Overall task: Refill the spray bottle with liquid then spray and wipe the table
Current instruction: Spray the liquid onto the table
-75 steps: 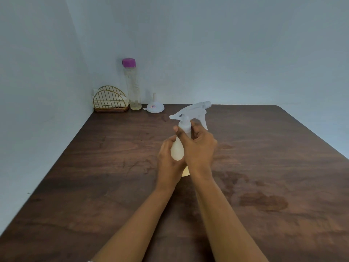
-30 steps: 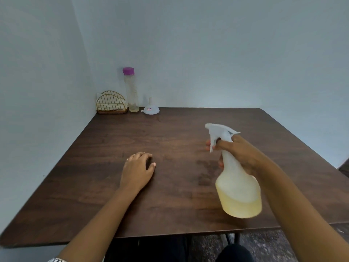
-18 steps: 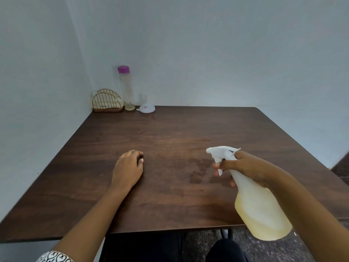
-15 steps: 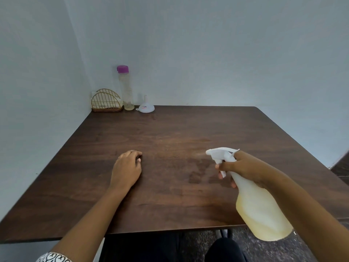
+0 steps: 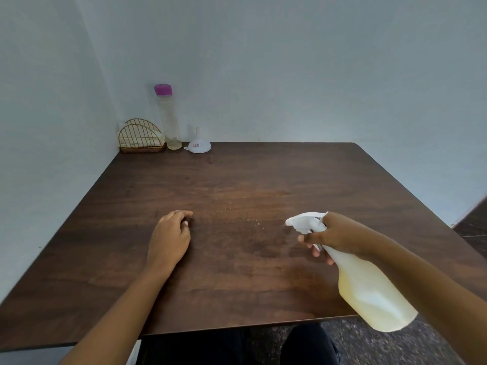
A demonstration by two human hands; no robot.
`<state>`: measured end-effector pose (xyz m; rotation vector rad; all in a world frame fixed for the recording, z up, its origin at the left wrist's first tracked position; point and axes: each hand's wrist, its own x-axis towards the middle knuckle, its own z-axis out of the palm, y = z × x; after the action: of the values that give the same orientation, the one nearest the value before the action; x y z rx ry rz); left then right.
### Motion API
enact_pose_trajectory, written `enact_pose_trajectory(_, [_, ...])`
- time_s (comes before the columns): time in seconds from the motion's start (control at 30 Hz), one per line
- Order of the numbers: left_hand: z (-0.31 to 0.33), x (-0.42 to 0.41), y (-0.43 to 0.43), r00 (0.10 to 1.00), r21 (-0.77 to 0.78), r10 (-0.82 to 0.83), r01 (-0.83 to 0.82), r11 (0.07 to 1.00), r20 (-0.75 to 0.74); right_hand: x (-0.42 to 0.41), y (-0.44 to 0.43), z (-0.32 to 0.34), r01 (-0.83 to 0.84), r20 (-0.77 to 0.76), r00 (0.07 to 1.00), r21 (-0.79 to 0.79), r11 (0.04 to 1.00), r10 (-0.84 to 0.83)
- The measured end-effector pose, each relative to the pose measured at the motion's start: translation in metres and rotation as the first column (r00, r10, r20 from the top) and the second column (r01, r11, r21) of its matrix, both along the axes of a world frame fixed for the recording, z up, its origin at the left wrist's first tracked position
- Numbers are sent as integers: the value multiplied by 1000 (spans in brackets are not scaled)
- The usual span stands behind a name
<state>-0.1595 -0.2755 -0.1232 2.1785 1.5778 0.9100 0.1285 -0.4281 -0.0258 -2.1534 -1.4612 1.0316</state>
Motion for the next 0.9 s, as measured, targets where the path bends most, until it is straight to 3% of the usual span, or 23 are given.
enact_pose_trajectory(0.2, [9,-3,-3,980,-60,7,5,998,199,7,10,22,-34,-82,996,16,999,35])
enact_pose_trajectory(0.37, [43,24,-7,923,-38,-223,247,968,314,12,46,56,7,-274,959,287,958,75])
enact_pose_trajectory(0.5, [83,69,21,791,-244,-478,585,773,382,3,113,77,69,-382,917,430,900,112])
enact_pose_trajectory(0.6, [93,109,53,745,-345,-528,661,666,409,-7,169,89,67,-423,891,480,875,164])
enact_pose_trajectory(0.67, [93,131,78,750,-334,-489,646,687,445,-10,204,92,51,-420,888,494,868,187])
enact_pose_trajectory(0.8, [91,151,125,856,-258,-313,439,861,412,-10,270,91,52,-453,860,534,844,234])
enact_pose_trajectory(0.9, [79,160,166,886,-218,-215,324,921,411,0,317,83,22,-415,880,520,854,230])
